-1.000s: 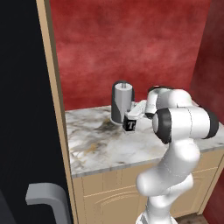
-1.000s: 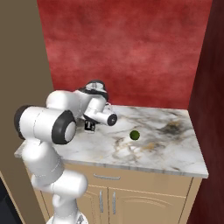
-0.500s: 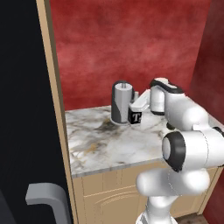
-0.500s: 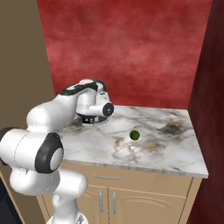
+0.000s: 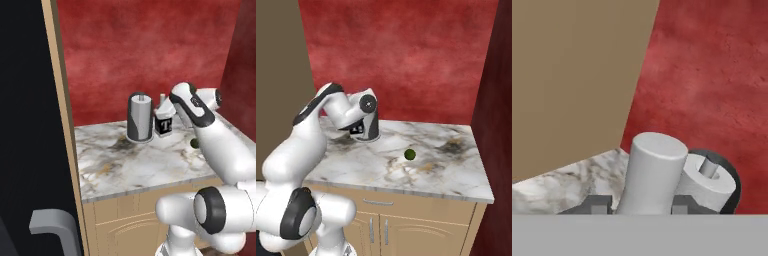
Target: Place the liquors on the top shelf of the fridge to keep them out of children's reach, and place the lime on lower shelves for easy access.
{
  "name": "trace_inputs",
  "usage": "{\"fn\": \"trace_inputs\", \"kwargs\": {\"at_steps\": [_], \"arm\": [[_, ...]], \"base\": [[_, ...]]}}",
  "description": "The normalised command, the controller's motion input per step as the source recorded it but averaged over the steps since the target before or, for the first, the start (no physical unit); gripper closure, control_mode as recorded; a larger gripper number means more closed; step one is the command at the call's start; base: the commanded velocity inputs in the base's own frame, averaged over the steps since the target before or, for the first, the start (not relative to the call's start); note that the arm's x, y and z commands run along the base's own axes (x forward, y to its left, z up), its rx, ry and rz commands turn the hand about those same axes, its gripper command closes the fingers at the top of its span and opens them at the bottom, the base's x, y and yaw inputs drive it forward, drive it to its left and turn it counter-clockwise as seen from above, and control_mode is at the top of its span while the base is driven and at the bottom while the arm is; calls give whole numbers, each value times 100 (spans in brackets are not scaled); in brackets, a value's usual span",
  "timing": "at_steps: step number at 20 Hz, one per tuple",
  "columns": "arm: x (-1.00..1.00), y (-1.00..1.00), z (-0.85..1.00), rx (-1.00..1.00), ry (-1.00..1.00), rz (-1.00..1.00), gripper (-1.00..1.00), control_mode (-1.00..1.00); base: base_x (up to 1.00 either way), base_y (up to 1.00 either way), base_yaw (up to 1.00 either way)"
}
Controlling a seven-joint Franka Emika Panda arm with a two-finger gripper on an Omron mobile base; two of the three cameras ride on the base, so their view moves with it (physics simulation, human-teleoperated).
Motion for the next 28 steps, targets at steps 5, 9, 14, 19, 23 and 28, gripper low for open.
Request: {"fn": "trace_inputs", "kwargs": {"at_steps": [5,9,14,19,23,28], "arm": [[-87,-9,52,-18,4,-4,100,-100],[-83,-3,64,-8,0,-6,100,-100],[-80,0,65,0,-1,-7,100,-100],[-91,0,30,3,-9,-7,100,-100],[-86,0,10,6,-8,-10,100,-100],[-46,0,37,4,-3,-7,100,-100]], "base": [[0,0,0],[0,0,0],[0,0,0],[0,0,0],[0,0,0],[0,0,0]]}}
